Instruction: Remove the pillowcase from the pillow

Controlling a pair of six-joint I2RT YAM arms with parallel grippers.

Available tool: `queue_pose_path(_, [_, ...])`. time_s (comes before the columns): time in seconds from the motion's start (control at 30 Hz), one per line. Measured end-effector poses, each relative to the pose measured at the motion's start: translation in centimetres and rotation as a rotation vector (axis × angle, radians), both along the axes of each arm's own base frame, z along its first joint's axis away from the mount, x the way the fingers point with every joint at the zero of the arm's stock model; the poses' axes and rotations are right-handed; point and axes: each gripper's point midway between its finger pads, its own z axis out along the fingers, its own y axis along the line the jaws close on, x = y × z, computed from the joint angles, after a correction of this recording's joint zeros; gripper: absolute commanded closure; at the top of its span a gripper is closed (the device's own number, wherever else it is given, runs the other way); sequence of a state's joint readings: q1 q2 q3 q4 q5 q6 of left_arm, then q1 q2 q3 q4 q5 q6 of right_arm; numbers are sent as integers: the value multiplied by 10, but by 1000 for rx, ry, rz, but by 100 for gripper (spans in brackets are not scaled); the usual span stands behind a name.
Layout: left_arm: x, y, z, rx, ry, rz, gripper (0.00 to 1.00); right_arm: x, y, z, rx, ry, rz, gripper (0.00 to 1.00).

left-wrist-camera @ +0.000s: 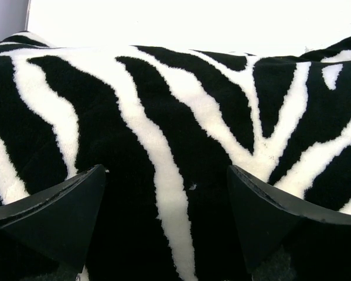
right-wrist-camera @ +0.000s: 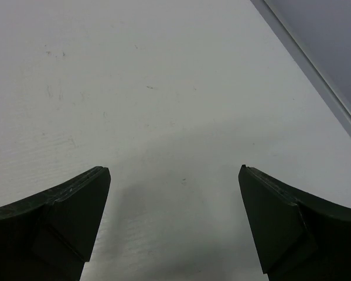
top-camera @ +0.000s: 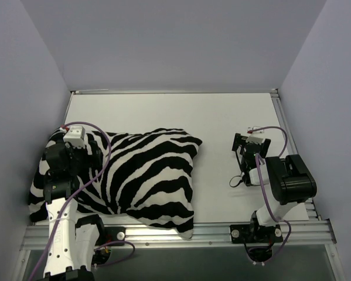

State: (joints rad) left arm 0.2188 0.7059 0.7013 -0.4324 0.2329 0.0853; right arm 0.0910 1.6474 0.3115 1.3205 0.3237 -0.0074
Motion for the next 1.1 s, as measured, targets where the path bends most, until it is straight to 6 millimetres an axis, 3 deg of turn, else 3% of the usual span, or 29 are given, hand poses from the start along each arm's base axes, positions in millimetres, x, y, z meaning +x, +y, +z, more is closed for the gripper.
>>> queue_pose_path(0.23, [0,-3,1,16,-4,-36,6,7,-1,2,12,16,24,0])
queue_pose_path(0.3, [-3,-10,0,40,-5,-95,6,22,-1,17,30,41,20,4])
queue_pose_path(0.37, [-8,-18,0,64,-6,-170,6,49,1,62,98,-18,27,15])
queue_pose_path(0.43, [-14,-29,-2,82,-7,-258,6,66,7,124,172,-120,55,22])
queue_pose_path(0.5, [-20,-39,-2,93,-3,-337,6,72,20,197,246,-235,117,24])
queue_pose_path(0.57, [-25,-47,0,100,-4,-394,6,68,38,253,289,-297,179,20])
queue_pose_path(0.63, [-28,-51,7,105,-7,-424,6,59,77,291,319,-313,270,14])
queue_pose_path(0.7, [-31,-53,19,110,-11,-441,6,44,139,304,347,-257,416,8])
queue_pose_path(0.8, [-33,-54,37,120,-2,-458,6,7,225,277,390,-80,625,0])
queue_pose_path(0.87, [-34,-54,49,126,8,-461,6,-21,262,241,419,68,718,0])
queue_pose_path(0.97, [-37,-51,57,139,31,-456,6,-58,287,179,449,286,759,0])
queue_pose_path(1.1, [-44,-49,52,139,74,-448,6,-97,308,118,453,484,792,0])
